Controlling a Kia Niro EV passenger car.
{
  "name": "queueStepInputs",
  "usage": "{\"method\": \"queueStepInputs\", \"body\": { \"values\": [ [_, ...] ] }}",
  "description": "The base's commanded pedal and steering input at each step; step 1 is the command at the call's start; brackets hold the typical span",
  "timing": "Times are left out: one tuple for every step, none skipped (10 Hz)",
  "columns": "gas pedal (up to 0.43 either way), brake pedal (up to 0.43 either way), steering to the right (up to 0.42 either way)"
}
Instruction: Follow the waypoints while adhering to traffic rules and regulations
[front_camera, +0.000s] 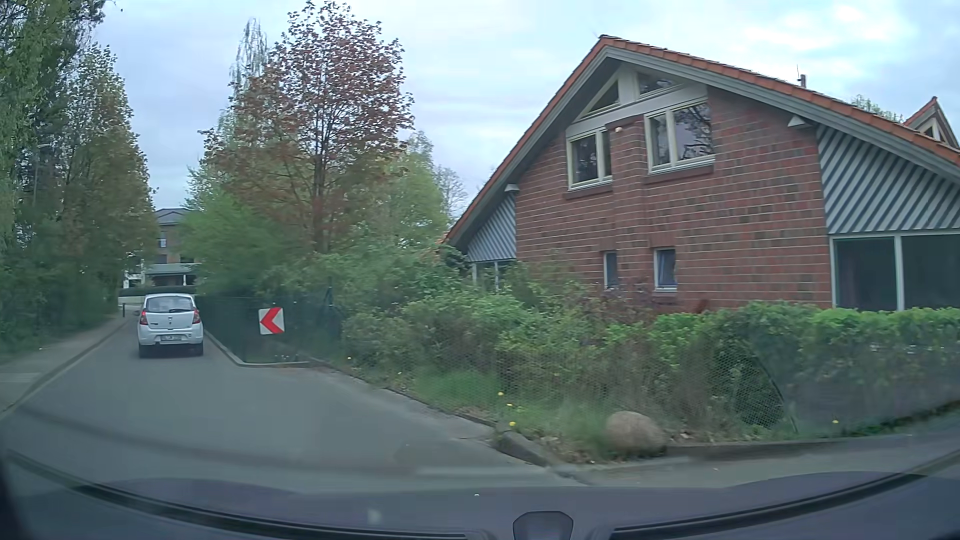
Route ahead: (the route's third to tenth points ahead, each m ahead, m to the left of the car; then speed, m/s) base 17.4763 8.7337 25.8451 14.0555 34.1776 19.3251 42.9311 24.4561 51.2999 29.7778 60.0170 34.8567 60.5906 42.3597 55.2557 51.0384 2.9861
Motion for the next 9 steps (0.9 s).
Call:
{"method": "queueStepInputs", "body": {
  "values": [
    [0.059,0.0,-0.558],
    [0.059,0.0,-0.529],
    [0.02,0.0,-0.476],
    [0.02,0.0,-0.421],
    [0.02,0.0,-0.386],
    [0.02,0.0,-0.361],
    [0.02,0.0,-0.345],
    [0.028,0.0,-0.332],
    [0.028,0.0,-0.327]
  ]
}}
